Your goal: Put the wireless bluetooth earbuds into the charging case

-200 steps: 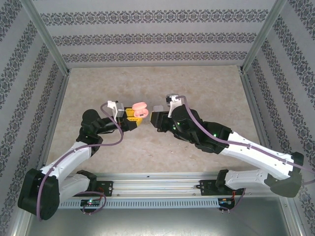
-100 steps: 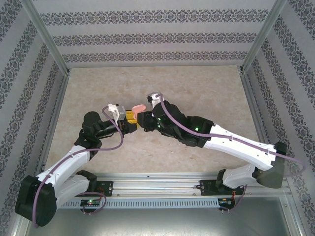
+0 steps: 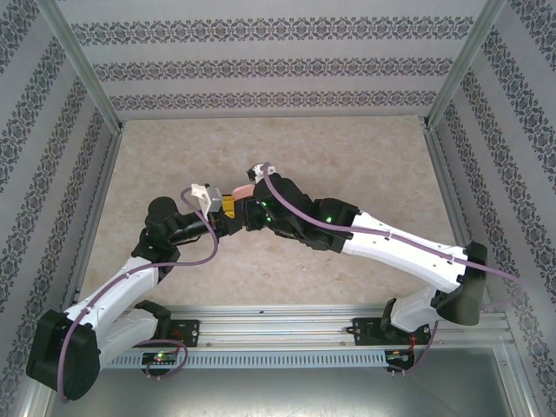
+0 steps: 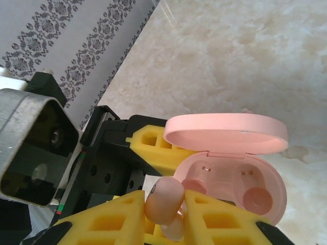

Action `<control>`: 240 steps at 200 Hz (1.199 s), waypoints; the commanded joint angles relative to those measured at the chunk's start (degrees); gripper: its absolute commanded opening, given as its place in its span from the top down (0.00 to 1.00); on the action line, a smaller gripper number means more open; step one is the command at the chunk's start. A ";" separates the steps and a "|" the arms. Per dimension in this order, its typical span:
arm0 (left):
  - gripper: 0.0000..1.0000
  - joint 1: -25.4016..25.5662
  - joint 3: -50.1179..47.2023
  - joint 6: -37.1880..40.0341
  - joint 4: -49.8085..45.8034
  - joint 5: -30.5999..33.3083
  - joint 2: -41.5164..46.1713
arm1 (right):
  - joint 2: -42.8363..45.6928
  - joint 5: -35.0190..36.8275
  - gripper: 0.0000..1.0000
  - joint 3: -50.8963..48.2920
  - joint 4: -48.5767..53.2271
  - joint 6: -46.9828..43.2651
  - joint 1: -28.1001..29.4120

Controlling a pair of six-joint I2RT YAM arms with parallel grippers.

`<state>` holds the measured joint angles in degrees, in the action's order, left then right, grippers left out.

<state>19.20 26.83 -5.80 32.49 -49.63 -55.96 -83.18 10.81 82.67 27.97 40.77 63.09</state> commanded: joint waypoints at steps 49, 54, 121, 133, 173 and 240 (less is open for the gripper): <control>0.88 0.90 0.24 0.27 1.07 -1.31 0.82 | -1.98 -2.89 0.76 1.70 1.13 0.63 -2.36; 0.88 0.84 0.16 0.18 1.08 -1.38 0.77 | -2.20 -2.90 0.76 1.79 1.13 0.62 -2.43; 0.88 0.85 0.22 0.10 1.38 -1.63 0.82 | -4.33 -3.44 0.75 2.93 1.44 -0.62 -3.29; 0.88 0.84 0.15 0.08 1.26 -1.73 0.84 | -4.69 -3.45 0.75 3.02 1.45 -0.92 -3.32; 0.88 0.86 0.07 0.27 1.38 -1.64 0.88 | -5.33 -3.21 0.74 2.76 1.75 -1.10 -3.41; 0.88 0.85 0.42 0.53 1.00 -1.02 0.88 | -5.13 -3.75 0.72 2.16 2.91 -0.44 -3.39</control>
<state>19.18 26.74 -5.80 30.76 -49.41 -55.99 -87.55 7.60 84.64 28.56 40.32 60.10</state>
